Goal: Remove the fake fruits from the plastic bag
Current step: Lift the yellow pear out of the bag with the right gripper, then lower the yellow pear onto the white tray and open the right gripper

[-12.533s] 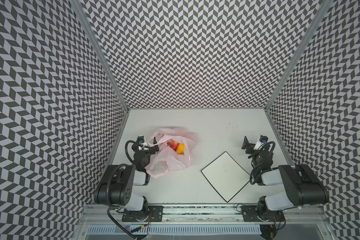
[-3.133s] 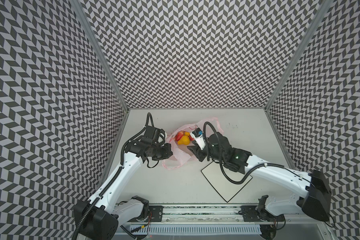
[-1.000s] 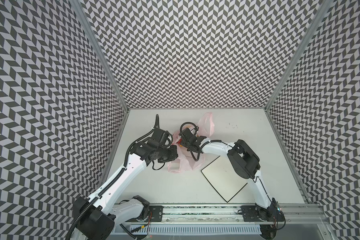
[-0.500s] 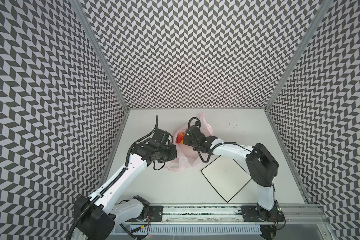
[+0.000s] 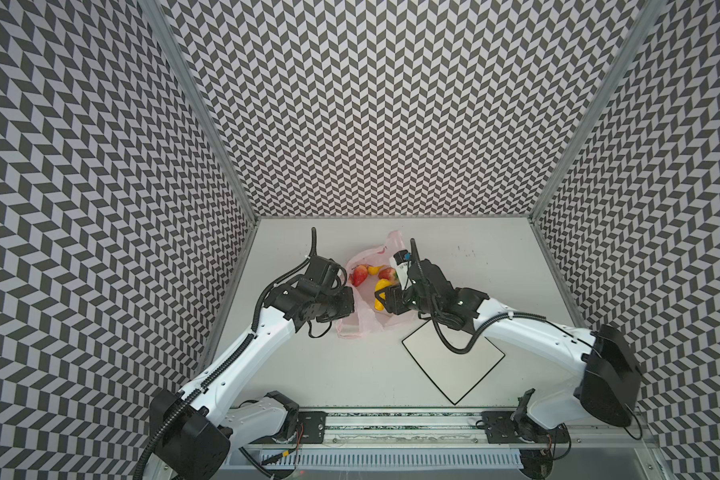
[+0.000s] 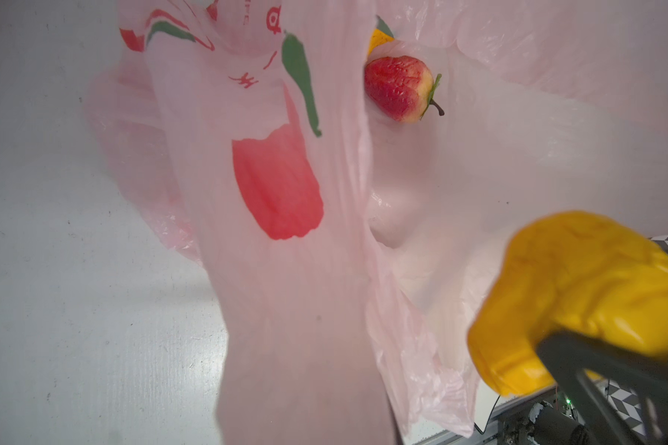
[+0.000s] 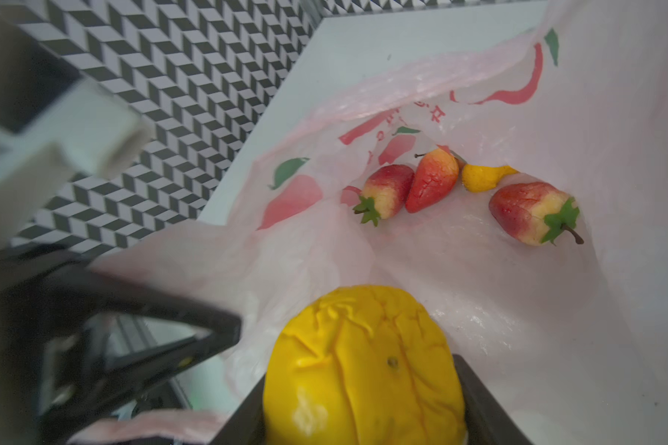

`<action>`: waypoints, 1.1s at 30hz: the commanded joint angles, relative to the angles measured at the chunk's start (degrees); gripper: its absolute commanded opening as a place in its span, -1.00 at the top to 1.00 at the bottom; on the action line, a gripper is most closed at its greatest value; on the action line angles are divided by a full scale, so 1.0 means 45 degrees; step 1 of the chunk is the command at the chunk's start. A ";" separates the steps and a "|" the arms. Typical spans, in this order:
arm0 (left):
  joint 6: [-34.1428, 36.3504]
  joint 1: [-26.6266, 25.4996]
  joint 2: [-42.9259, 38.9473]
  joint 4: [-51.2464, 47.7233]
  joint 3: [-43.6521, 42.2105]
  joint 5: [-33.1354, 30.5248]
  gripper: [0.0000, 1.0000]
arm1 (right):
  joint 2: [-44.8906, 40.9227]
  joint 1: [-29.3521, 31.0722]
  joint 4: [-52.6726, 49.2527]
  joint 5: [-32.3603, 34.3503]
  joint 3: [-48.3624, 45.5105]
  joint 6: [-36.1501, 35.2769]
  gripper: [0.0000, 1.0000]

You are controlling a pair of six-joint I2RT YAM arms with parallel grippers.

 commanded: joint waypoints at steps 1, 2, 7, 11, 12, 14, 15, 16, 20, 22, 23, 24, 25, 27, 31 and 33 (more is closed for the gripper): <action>0.0023 -0.0065 0.0071 0.0502 -0.0034 -0.0216 1.00 | -0.1576 0.0061 -0.0376 -0.0947 -0.0627 -0.1434 0.17; 0.0011 -0.0065 0.0085 0.0523 -0.0018 -0.0233 1.00 | -0.2037 0.0066 -0.0550 -0.0995 -0.0817 -0.1455 0.16; 0.0031 -0.0081 0.0158 0.0616 0.0003 -0.0253 1.00 | -0.4118 0.0053 -0.1862 -0.0202 -0.1714 -0.0888 0.16; 0.0028 -0.0075 0.0161 0.0650 -0.0013 -0.0308 1.00 | -0.5525 -0.0001 -0.3597 0.1321 -0.2348 0.0537 0.17; 0.0031 -0.0072 0.0145 0.0682 -0.0028 -0.0320 1.00 | -0.5875 -0.0064 -0.3935 0.1730 -0.2640 0.0990 0.17; 0.0031 -0.0068 0.0183 0.0702 -0.0033 -0.0307 1.00 | -0.6589 -0.0284 -0.4366 0.2220 -0.3379 0.1736 0.17; 0.0050 -0.0068 0.0192 0.0704 -0.0024 -0.0301 1.00 | -0.6937 -0.0419 -0.4545 0.2420 -0.3767 0.2142 0.17; 0.0061 -0.0061 0.0223 0.0700 -0.0031 -0.0312 1.00 | -0.7198 -0.0556 -0.4699 0.2581 -0.4083 0.2515 0.17; 0.0106 -0.0051 0.0203 0.0665 -0.0094 -0.0286 1.00 | -0.7836 -0.1394 -0.4901 0.2491 -0.5400 0.3585 0.17; 0.0118 -0.0071 0.0155 0.0608 -0.0082 -0.0310 1.00 | -0.7740 -0.1859 -0.4816 0.2213 -0.5825 0.3569 0.17; 0.0114 -0.0049 0.0108 0.0615 -0.0104 -0.0298 1.00 | -0.7615 -0.2122 -0.4650 0.2011 -0.6084 0.3507 0.17; 0.0148 -0.0049 0.0079 0.0612 -0.0121 -0.0311 1.00 | -0.7435 -0.2374 -0.4459 0.1809 -0.6320 0.3437 0.17; 0.0165 -0.0051 0.0065 0.0590 -0.0120 -0.0311 1.00 | -0.7230 -0.2586 -0.4195 0.1612 -0.6467 0.3437 0.18; 0.0167 -0.0047 0.0020 0.0493 -0.0126 -0.0310 1.00 | -0.6641 -0.2811 -0.3434 0.1151 -0.6717 0.3273 0.18; 0.0147 -0.0046 -0.0127 0.0370 -0.0138 -0.0292 1.00 | -0.5115 -0.3031 -0.2772 0.1051 -0.6700 0.3135 0.18; 0.0148 -0.0046 -0.0216 0.0331 -0.0176 -0.0311 1.00 | -0.4444 -0.3163 -0.2624 0.0883 -0.6632 0.3061 0.17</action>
